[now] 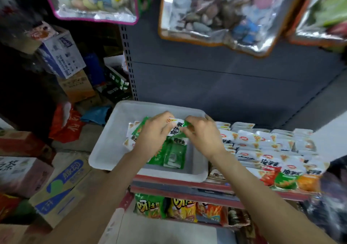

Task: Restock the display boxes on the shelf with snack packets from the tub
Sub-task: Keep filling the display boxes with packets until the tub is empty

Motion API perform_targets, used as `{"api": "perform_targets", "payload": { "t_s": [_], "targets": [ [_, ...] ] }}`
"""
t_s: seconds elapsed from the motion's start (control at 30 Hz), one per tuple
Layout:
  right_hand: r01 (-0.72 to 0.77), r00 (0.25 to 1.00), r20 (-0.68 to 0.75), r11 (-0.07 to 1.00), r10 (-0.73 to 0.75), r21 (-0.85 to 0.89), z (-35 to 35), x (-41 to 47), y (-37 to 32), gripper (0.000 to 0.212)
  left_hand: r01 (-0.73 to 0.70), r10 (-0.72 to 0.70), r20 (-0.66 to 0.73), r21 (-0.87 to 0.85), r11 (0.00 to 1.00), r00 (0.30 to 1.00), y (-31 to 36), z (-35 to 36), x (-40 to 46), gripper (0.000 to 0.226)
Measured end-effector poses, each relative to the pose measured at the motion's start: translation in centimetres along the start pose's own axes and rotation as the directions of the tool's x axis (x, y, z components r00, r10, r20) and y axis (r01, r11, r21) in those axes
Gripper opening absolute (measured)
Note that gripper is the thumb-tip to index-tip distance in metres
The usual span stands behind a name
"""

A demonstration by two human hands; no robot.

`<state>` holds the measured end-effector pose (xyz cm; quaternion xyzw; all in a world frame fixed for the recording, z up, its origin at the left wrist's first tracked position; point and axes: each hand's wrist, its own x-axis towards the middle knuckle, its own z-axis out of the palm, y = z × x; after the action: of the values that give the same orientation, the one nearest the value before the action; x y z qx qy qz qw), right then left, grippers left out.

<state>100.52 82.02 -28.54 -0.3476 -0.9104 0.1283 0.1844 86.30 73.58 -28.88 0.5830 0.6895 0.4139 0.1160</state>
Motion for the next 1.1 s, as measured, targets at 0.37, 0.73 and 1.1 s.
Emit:
{"api": "perform_targets", "payload": {
  "t_s": [0.37, 0.73, 1.1],
  "targets": [
    [-0.279, 0.909, -0.220, 0.910, 0.353, 0.307, -12.7, -9.6, 15.0, 0.008, 0.015, -0.006, 0.168, -0.053, 0.998, 0.986, 12.9, 14.9, 3.6, 0.030],
    [-0.239, 0.735, -0.249, 0.586, 0.630, 0.774, -17.4, -14.2, 26.9, 0.017, -0.443, 0.049, 0.664, 0.439, 0.781, 0.746, 18.4, 25.7, 4.2, 0.074],
    [-0.242, 0.819, -0.091, 0.484, 0.567, 0.841, -14.7, -12.4, 29.1, 0.015, -0.454, -0.065, 0.727, 0.493, 0.742, 0.684, 19.4, 29.5, 5.7, 0.058]
  ]
}}
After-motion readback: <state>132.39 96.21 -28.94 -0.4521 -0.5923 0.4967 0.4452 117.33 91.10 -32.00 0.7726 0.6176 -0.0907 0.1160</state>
